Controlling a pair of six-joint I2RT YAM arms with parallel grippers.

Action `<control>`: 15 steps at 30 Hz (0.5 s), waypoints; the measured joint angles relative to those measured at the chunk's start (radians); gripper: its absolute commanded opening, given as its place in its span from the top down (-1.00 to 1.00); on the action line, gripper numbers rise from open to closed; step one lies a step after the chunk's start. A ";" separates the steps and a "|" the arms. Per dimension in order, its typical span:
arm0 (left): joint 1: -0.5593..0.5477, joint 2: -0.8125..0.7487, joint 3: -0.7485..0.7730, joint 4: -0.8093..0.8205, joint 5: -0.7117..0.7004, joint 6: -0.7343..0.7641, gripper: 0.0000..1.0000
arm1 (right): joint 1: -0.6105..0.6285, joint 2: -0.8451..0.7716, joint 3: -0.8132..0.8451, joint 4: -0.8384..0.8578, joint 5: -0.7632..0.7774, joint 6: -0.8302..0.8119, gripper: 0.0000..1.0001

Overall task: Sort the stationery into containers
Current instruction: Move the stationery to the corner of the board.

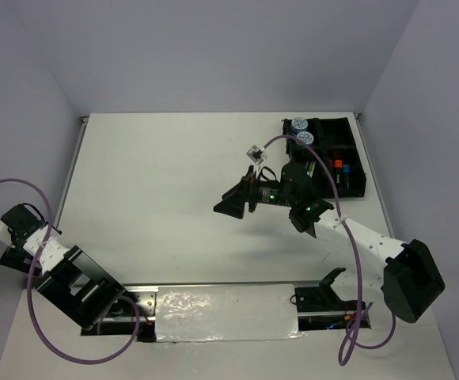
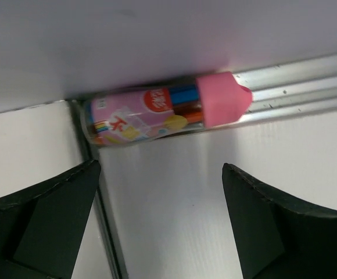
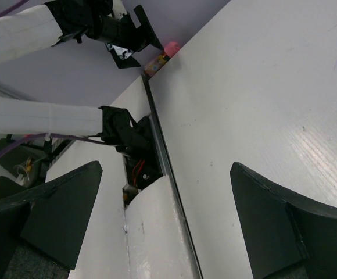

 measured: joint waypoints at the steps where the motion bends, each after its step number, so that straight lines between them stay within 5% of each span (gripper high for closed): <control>1: 0.000 -0.014 0.000 -0.009 -0.018 -0.018 -0.99 | 0.000 0.000 0.000 0.005 -0.003 0.003 -0.99; 7: 0.023 -0.040 0.010 -0.156 -0.226 -0.244 -0.76 | -0.016 0.000 -0.005 0.014 -0.012 0.011 -0.99; 15: 0.113 -0.045 0.029 -0.354 -0.418 -0.509 -0.84 | -0.042 -0.010 -0.021 0.020 -0.017 0.019 -0.99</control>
